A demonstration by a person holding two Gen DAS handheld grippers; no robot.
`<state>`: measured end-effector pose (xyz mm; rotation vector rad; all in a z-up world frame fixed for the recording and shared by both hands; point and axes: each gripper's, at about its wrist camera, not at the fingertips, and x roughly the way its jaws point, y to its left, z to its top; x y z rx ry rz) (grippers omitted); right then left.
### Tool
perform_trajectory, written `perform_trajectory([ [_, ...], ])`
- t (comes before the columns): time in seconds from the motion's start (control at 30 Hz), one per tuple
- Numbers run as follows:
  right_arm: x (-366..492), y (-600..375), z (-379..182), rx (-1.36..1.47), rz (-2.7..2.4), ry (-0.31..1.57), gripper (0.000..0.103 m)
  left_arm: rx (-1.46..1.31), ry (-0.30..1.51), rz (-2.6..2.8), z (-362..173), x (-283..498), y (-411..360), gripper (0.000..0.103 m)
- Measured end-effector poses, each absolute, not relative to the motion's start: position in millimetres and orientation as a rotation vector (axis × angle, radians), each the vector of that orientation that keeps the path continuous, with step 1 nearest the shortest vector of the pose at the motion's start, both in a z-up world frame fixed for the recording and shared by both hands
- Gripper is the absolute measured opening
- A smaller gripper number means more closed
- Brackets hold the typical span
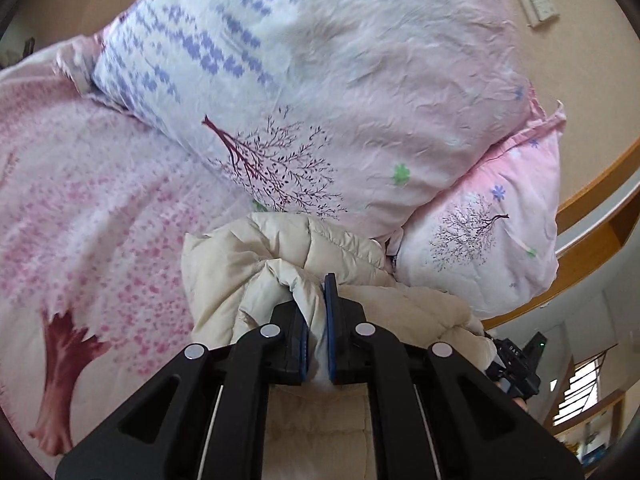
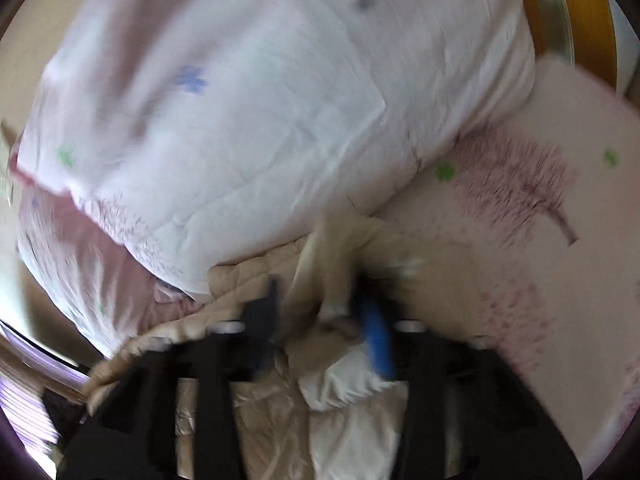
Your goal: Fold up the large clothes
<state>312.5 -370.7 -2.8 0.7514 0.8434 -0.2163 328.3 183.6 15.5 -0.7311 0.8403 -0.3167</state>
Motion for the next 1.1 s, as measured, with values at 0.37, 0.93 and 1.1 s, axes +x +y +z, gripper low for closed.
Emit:
perform_trajectory([
  [0.37, 267.1, -402.8, 30.0, 0.637, -0.302, 0.726, 0.065, -0.753, 0.788, -0.3, 34.9, 312.5, 204.2, 0.074],
  [0.93, 297.4, -366.8, -3.0, 0.451, -0.456, 0.947, 0.03, -0.283, 0.873, -0.21, 34.8, 311.0, 122.1, 0.074],
  [1.1, 284.7, -325.9, 30.3, 0.375, -0.211, 0.829, 0.038, -0.245, 0.794, -0.268, 51.5, 296.5, 103.4, 0.077],
])
